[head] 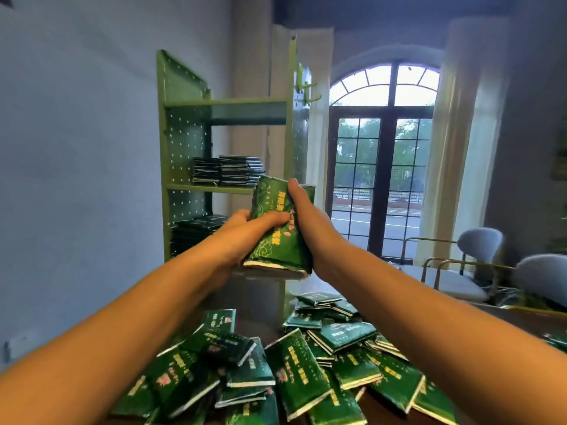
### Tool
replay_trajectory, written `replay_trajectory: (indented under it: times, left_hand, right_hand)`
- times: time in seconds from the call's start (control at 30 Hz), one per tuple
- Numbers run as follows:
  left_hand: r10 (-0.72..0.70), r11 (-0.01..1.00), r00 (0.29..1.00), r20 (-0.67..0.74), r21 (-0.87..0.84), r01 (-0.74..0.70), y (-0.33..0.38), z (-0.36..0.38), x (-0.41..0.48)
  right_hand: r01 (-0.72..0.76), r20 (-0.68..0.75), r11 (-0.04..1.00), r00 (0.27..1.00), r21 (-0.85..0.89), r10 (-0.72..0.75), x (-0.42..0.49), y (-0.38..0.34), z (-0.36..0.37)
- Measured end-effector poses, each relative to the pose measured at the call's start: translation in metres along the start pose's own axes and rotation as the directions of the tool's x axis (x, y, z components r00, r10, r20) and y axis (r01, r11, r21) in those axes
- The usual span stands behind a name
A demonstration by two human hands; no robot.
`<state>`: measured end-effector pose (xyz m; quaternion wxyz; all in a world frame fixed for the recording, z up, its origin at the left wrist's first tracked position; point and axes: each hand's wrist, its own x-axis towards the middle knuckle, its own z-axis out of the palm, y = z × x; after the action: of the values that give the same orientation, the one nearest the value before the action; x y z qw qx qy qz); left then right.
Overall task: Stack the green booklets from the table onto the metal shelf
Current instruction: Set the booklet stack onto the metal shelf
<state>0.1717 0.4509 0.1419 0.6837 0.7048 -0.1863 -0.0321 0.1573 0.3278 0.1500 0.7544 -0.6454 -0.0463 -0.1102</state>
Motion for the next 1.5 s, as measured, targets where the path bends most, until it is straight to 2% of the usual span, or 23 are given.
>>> replay_trajectory:
  times: [0.23, 0.3, 0.33, 0.37, 0.43, 0.5, 0.53, 0.57, 0.6, 0.7, 0.77, 0.83, 0.97, 1.13, 1.17, 1.23, 1.3, 1.37, 1.43, 1.5]
  left_hand:
    - [0.037, 0.999, 0.999, -0.018, 0.007, -0.037, 0.025, -0.029, 0.043]
    - [0.025, 1.000, 1.000, -0.002, -0.014, -0.025, 0.034, -0.033, 0.052]
    - [0.018, 1.000, 1.000, 0.005, -0.022, -0.018, 0.040, -0.036, 0.057]
    - [0.012, 0.999, 1.000, 0.008, -0.029, -0.012, 0.045, -0.038, 0.062]
    - [0.019, 1.000, 1.000, 0.009, -0.010, -0.019, 0.055, -0.045, 0.073]
    - [0.030, 1.000, 0.999, 0.013, 0.009, -0.030, 0.061, -0.051, 0.086]
    - [0.030, 1.000, 0.999, 0.017, 0.000, -0.030, 0.063, -0.052, 0.092]
    - [0.023, 1.000, 1.000, 0.012, -0.009, -0.022, 0.063, -0.053, 0.098]
    - [0.005, 1.000, 1.000, -0.003, -0.013, -0.005, 0.062, -0.054, 0.105]
    - [-0.070, 0.997, 0.997, -0.041, -0.014, 0.069, 0.055, -0.054, 0.124]
    - [-0.110, 0.993, 0.994, -0.022, -0.043, 0.109, 0.050, -0.057, 0.137]
    - [-0.130, 0.990, 0.992, -0.009, -0.056, 0.129, 0.048, -0.059, 0.148]
    - [-0.132, 0.991, 0.991, 0.004, -0.035, 0.132, 0.048, -0.059, 0.163]
    - [-0.095, 0.989, 0.995, -0.021, 0.114, 0.097, 0.042, -0.063, 0.174]
    - [-0.060, 0.987, 0.997, -0.055, 0.147, 0.067, 0.039, -0.064, 0.178]
    - [0.106, 0.956, 0.969, -0.224, 0.291, -0.037, 0.032, -0.067, 0.187]
    - [0.366, 0.815, 0.847, -0.386, 0.572, -0.092, 0.022, -0.072, 0.193]
    - [0.564, 0.671, 0.725, -0.395, 0.731, -0.125, 0.007, -0.079, 0.192]
    - [0.635, 0.606, 0.699, -0.329, 0.773, -0.186, -0.012, -0.085, 0.192]
    - [0.685, 0.548, 0.680, -0.261, 0.800, -0.245, -0.031, -0.092, 0.197]
  right_hand:
    - [0.065, 0.026, 0.992, 0.998, -0.111, -0.062, 0.047, -0.023, 0.017]
    - [0.146, 0.013, 0.964, 0.989, -0.222, -0.147, 0.053, -0.029, 0.020]
    - [0.225, -0.005, 0.916, 0.971, -0.330, -0.240, 0.059, -0.033, 0.021]
    - [0.314, -0.003, 0.826, 0.934, -0.468, -0.357, 0.064, -0.035, 0.022]
    - [0.465, 0.080, 0.562, 0.814, -0.685, -0.576, 0.069, -0.040, 0.022]
    - [0.574, 0.223, 0.283, 0.655, -0.768, -0.722, 0.076, -0.046, 0.023]
    - [0.596, 0.293, 0.163, 0.592, -0.786, -0.751, 0.078, -0.049, 0.022]
    - [0.602, 0.359, 0.068, 0.559, -0.796, -0.747, 0.083, -0.051, 0.021]
    - [0.591, 0.410, 0.005, 0.566, -0.806, -0.715, 0.089, -0.052, 0.021]
    - [0.502, 0.497, -0.154, 0.675, -0.851, -0.546, 0.102, -0.054, 0.017]
    - [0.436, 0.542, -0.323, 0.707, -0.840, -0.455, 0.112, -0.053, 0.015]
    - [0.390, 0.561, -0.432, 0.723, -0.813, -0.403, 0.120, -0.052, 0.016]
    - [0.311, 0.562, -0.541, 0.729, -0.781, -0.392, 0.134, -0.052, 0.019]
    - [0.229, 0.591, -0.681, 0.721, -0.696, -0.362, 0.144, -0.045, 0.016]
    - [0.217, 0.600, -0.702, 0.715, -0.678, -0.359, 0.147, -0.045, 0.016]
    - [0.205, 0.622, -0.733, 0.698, -0.649, -0.355, 0.150, -0.046, 0.016]
    - [0.208, 0.633, -0.742, 0.691, -0.637, -0.349, 0.152, -0.047, 0.017]
    - [0.213, 0.620, -0.737, 0.709, -0.641, -0.335, 0.155, -0.046, 0.022]
    - [0.214, 0.604, -0.728, 0.726, -0.652, -0.327, 0.155, -0.045, 0.028]
    - [0.208, 0.620, -0.742, 0.710, -0.638, -0.334, 0.154, -0.043, 0.031]
